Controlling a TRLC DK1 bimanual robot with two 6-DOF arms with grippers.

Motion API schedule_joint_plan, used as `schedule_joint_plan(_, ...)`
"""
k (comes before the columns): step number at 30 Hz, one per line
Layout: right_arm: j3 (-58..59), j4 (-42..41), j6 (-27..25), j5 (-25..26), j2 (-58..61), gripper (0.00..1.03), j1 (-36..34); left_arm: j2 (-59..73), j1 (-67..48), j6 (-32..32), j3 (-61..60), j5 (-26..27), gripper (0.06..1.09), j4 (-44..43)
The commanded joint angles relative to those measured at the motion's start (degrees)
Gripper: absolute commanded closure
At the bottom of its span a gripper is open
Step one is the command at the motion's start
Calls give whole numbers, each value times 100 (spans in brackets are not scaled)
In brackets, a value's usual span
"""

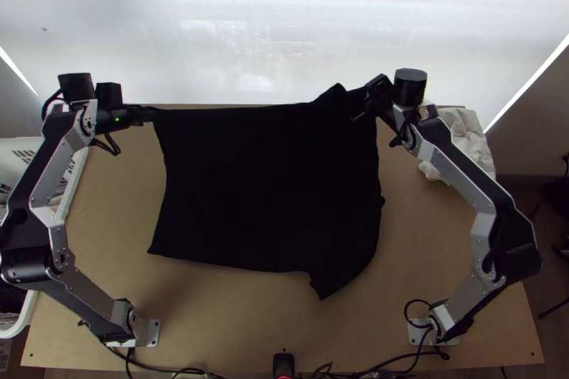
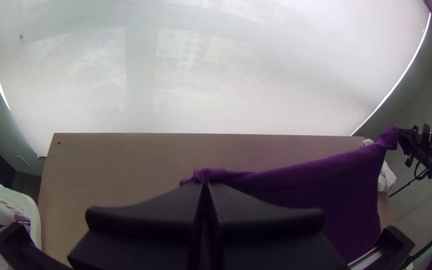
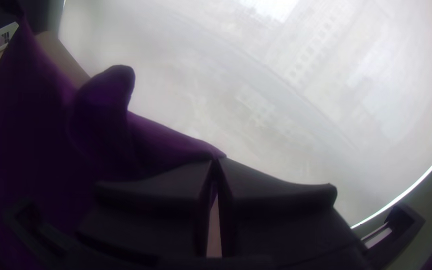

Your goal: Fold the t-shirt

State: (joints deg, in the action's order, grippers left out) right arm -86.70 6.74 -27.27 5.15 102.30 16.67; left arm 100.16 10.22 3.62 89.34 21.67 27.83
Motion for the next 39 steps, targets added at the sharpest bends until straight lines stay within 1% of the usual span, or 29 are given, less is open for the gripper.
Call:
schedule_joint_plan(1,-779,-41,28,-5,1108,100,-102,1023,-46,-107,541,-128,105,-402)
schedule_joint_plan(10,-1262,-41,72,-5,1969,100,-111,1893,-266,-186,795,-242,105,-929)
schedule_joint_plan(18,-2009,-41,64,4,2646,100,-155,2693,-319,-247,1622,-269,105,-947)
schedule_joint_plan(23,-2141,-41,108,4,2857,100,-190,2992,-310,-239,1841,-269,105,-955)
schedule_joint_plan(28,-1851,-33,275,4,2672,100,-199,2939,-275,-230,1604,-269,105,-1026)
schedule_joint_plan(39,-418,-50,345,-23,1688,100,-146,1972,-327,-177,198,-269,105,-1694)
